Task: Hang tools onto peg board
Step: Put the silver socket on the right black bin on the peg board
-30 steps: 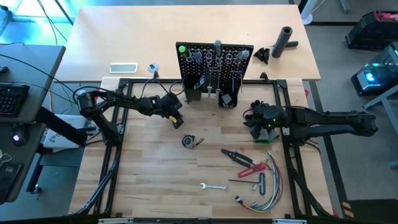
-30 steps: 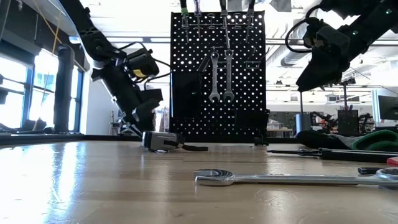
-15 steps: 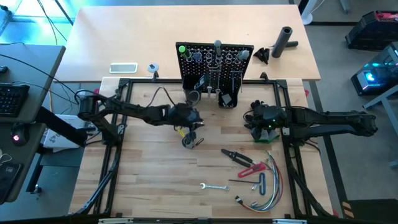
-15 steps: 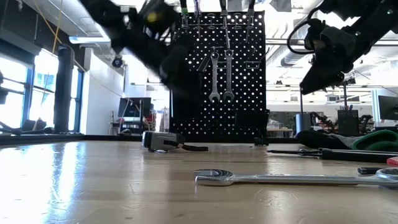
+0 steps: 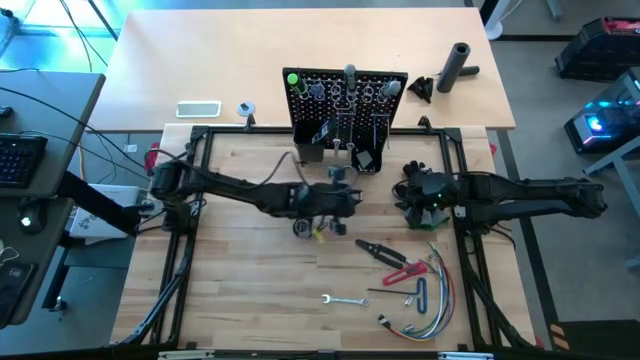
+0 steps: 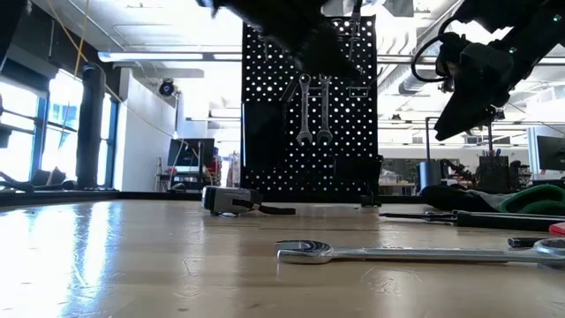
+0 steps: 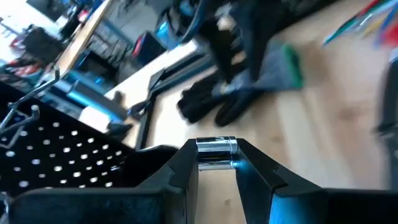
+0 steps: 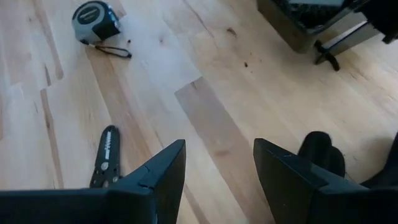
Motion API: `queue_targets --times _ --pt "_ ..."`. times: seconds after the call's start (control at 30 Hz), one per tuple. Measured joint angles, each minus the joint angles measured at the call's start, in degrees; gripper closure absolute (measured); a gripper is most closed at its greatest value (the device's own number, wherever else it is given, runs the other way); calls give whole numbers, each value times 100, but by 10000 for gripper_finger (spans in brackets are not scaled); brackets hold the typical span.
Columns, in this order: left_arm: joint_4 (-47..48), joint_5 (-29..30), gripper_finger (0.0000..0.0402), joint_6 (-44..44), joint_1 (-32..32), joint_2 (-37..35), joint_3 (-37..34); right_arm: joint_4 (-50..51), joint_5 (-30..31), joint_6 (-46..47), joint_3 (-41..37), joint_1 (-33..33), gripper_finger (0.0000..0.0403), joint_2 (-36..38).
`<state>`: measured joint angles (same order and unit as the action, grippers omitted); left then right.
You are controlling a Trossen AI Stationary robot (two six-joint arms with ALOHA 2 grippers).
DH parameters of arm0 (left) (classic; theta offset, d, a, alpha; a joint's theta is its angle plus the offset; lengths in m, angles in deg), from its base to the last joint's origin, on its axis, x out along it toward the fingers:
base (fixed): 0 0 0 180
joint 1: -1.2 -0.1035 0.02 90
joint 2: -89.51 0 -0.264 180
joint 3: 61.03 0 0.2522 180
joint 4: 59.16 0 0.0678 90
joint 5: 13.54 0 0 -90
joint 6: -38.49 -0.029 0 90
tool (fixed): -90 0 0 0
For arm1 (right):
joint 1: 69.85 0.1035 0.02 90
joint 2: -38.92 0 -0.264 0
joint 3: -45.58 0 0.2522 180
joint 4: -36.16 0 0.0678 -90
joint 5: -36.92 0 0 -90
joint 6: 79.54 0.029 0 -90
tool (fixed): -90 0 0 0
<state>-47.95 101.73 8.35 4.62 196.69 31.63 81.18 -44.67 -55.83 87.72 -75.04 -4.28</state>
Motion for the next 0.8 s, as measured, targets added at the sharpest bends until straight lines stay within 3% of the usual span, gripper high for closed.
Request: queue_targets --times 0.4,0.8 --pt "940 1257 329 -1458 -238 1471 1860 300 604 509 0 802 217 -2" --pt "1036 1726 329 -1989 -462 1718 2074 326 1202 779 0 1310 217 -2"
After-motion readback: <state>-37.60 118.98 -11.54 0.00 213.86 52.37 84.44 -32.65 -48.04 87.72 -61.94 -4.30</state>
